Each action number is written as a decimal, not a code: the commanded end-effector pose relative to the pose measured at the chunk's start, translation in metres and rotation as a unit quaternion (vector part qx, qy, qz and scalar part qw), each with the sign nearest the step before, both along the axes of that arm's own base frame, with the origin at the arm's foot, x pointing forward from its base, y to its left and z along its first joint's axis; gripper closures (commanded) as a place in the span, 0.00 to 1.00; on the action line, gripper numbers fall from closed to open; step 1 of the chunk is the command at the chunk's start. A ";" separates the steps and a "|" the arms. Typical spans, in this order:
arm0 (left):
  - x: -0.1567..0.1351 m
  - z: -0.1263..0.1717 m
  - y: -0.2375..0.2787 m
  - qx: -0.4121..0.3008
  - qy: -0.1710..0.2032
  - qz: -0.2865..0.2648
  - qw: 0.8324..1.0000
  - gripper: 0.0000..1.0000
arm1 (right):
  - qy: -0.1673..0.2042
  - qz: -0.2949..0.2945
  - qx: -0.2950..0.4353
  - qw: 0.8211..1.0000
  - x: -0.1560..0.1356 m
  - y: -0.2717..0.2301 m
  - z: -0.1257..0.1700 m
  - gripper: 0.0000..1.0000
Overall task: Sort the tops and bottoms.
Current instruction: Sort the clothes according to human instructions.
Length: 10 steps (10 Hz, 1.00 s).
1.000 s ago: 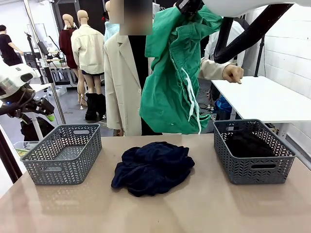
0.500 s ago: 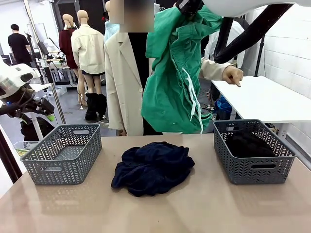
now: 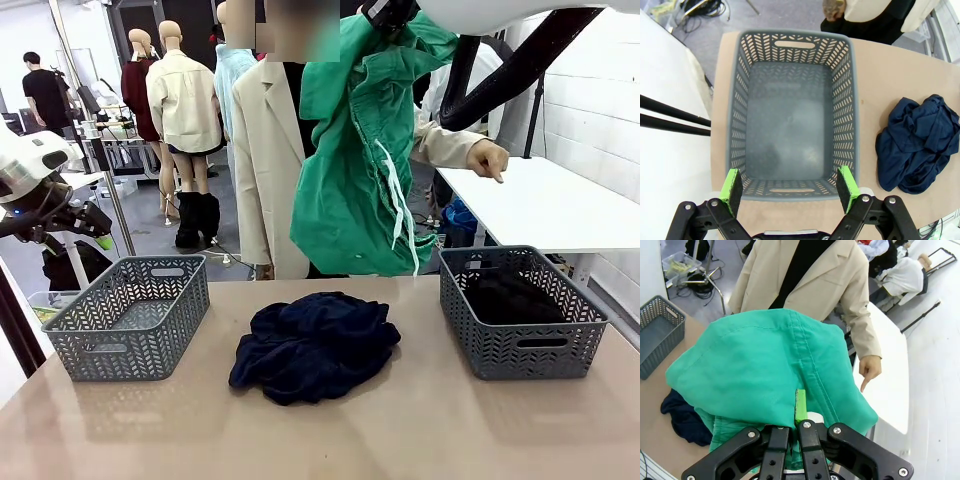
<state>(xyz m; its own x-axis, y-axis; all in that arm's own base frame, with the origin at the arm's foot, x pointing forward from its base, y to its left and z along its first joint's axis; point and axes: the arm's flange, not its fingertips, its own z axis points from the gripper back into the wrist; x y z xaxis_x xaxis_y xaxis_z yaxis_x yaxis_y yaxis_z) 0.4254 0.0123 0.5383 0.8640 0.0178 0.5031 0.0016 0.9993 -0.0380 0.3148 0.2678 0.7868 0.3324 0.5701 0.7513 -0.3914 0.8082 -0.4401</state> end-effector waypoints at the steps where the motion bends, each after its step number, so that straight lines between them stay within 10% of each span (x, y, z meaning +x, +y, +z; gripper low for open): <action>1: 0.000 0.002 -0.002 0.002 0.005 0.009 1.000 0.03 | -0.028 -0.042 0.014 0.999 -0.001 -0.016 0.007 1.00; 6: 0.000 0.002 -0.002 0.002 0.005 0.009 1.000 0.03 | -0.079 -0.180 0.016 0.980 -0.005 -0.147 0.015 1.00; 10: 0.000 0.002 -0.002 0.002 0.005 0.009 1.000 0.03 | -0.054 -0.249 0.058 0.965 0.040 -0.220 -0.049 1.00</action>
<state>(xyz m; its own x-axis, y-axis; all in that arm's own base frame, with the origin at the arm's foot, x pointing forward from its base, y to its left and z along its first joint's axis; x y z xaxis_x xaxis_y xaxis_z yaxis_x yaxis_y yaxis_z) 0.4254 0.0126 0.5383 0.8641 0.0184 0.5030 0.0017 0.9992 -0.0395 0.3401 0.0500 0.7599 0.4793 0.3158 0.8188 0.0239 0.9280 -0.3719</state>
